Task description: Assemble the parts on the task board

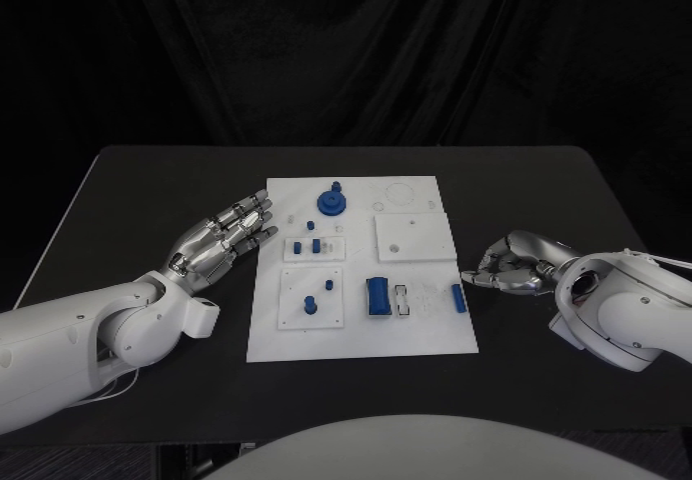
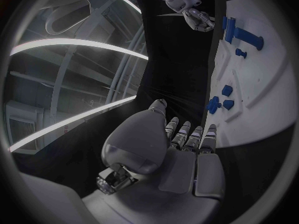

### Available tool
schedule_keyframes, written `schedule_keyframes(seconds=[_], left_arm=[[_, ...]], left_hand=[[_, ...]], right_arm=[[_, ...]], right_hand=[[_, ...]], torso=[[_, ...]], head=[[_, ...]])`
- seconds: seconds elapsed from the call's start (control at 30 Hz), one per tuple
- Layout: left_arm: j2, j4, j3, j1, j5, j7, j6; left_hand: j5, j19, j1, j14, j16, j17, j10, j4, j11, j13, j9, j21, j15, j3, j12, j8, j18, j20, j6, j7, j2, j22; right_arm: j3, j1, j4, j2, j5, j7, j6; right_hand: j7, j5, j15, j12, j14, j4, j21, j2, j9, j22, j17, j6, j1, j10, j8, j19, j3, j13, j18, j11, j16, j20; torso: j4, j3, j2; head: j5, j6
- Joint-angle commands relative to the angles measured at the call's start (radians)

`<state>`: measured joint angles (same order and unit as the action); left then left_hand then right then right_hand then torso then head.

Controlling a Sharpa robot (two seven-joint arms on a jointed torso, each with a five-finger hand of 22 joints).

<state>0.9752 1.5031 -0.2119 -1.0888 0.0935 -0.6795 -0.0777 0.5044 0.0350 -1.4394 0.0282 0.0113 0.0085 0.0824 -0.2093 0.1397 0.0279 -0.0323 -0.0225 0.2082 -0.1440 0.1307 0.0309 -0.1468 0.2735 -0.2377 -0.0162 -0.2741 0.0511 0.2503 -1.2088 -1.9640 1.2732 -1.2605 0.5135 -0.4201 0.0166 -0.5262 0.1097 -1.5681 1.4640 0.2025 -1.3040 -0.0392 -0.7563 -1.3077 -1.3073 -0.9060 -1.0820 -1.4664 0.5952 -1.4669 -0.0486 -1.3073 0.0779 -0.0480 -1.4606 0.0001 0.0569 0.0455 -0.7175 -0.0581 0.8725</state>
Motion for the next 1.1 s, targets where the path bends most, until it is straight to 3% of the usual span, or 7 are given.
schedule_keyframes(seconds=[0.03, 0.2, 0.47, 0.73, 0.87, 1.1], left_arm=[[0.0, 0.001, 0.001, 0.003, 0.003, -0.121, -0.012], [0.001, 0.002, 0.001, 0.003, 0.003, -0.12, -0.012], [0.004, 0.003, 0.001, 0.004, 0.003, -0.119, -0.013], [0.003, 0.004, 0.001, 0.005, 0.003, -0.117, -0.015], [0.003, 0.004, 0.001, 0.005, 0.003, -0.115, -0.016], [0.002, 0.003, 0.001, 0.006, 0.003, -0.11, -0.019]], left_hand=[[0.006, 0.001, -0.009, -0.001, 0.006, 0.001, 0.004, 0.001, 0.005, 0.001, -0.001, -0.006, 0.005, 0.004, 0.003, 0.004, 0.006, 0.009, -0.003, -0.006, -0.001, 0.001], [0.006, 0.001, -0.01, -0.001, 0.006, 0.001, 0.004, 0.002, 0.006, 0.001, -0.001, -0.006, 0.005, 0.005, 0.004, 0.004, 0.006, 0.009, -0.004, -0.006, -0.002, 0.001], [0.008, 0.001, -0.011, -0.001, 0.006, 0.001, 0.004, 0.005, 0.006, 0.001, -0.001, -0.006, 0.006, 0.008, 0.004, 0.004, 0.006, 0.01, -0.005, -0.008, -0.002, 0.001], [0.009, 0.001, -0.012, -0.001, 0.006, 0.001, 0.004, 0.006, 0.006, 0.001, -0.001, -0.006, 0.006, 0.01, 0.004, 0.004, 0.006, 0.01, -0.005, -0.009, -0.002, 0.001], [0.009, 0.001, -0.012, -0.001, 0.006, 0.001, 0.004, 0.006, 0.006, 0.001, -0.001, -0.006, 0.006, 0.01, 0.004, 0.004, 0.006, 0.01, -0.005, -0.009, -0.002, 0.001], [0.009, 0.001, -0.012, -0.001, 0.006, 0.001, 0.004, 0.007, 0.007, 0.001, -0.001, -0.006, 0.006, 0.011, 0.004, 0.004, 0.006, 0.01, -0.005, -0.009, -0.002, 0.0]], right_arm=[[0.0, 0.002, 0.004, -0.012, -0.012, 0.029, 0.034], [0.0, 0.002, 0.012, -0.03, -0.012, 0.029, 0.049], [0.0, 0.009, 0.021, -0.053, -0.008, 0.032, 0.07], [0.0, 0.023, 0.031, -0.072, -0.022, 0.044, 0.098], [0.0, 0.03, 0.036, -0.081, -0.039, 0.047, 0.105], [0.0, 0.04, 0.04, -0.097, -0.077, 0.05, 0.109]], right_hand=[[-0.002, 0.007, 0.005, -0.003, 0.065, -0.002, 0.005, 0.001, 0.0, -0.182, -0.021, 0.003, -0.007, -0.104, 0.001, -0.035, 0.0, -0.263, -0.016, -0.006, -0.001, -0.005], [-0.002, 0.009, 0.005, -0.003, 0.065, -0.002, 0.004, 0.002, 0.0, -0.182, -0.022, 0.004, -0.008, -0.104, 0.0, -0.035, 0.0, -0.263, -0.017, -0.006, -0.001, -0.005], [-0.001, 0.014, 0.005, -0.003, 0.065, -0.001, 0.006, 0.004, 0.0, -0.181, -0.019, 0.006, -0.01, -0.104, -0.001, -0.034, -0.001, -0.263, -0.016, -0.006, 0.001, -0.005], [0.005, 0.044, 0.001, -0.003, 0.064, 0.007, 0.009, 0.01, 0.011, -0.18, -0.015, 0.015, -0.015, -0.104, -0.021, -0.033, 0.001, -0.263, -0.016, -0.001, 0.003, -0.003], [0.008, 0.054, -0.001, -0.003, 0.063, 0.011, 0.01, 0.01, 0.019, -0.18, -0.01, 0.015, -0.017, -0.104, -0.031, -0.033, 0.003, -0.263, -0.016, 0.002, 0.005, -0.001], [0.009, 0.06, -0.002, -0.003, 0.063, 0.012, 0.01, 0.01, 0.026, -0.18, -0.01, 0.013, -0.02, -0.104, -0.039, -0.033, 0.004, -0.263, -0.016, 0.003, 0.005, 0.0]], torso=[[0.0029, 0.001, 0.0], [-0.0001, 0.0007, -0.001], [0.0, 0.0007, 0.0], [0.0031, 0.0009, 0.0], [-0.0012, 0.0003, 0.0], [-0.0005, -0.0002, 0.0]], head=[[0.0, 0.0], [0.004, 0.0], [-0.002, 0.0], [-0.005, 0.0], [0.0, 0.0], [-0.003, 0.0]])
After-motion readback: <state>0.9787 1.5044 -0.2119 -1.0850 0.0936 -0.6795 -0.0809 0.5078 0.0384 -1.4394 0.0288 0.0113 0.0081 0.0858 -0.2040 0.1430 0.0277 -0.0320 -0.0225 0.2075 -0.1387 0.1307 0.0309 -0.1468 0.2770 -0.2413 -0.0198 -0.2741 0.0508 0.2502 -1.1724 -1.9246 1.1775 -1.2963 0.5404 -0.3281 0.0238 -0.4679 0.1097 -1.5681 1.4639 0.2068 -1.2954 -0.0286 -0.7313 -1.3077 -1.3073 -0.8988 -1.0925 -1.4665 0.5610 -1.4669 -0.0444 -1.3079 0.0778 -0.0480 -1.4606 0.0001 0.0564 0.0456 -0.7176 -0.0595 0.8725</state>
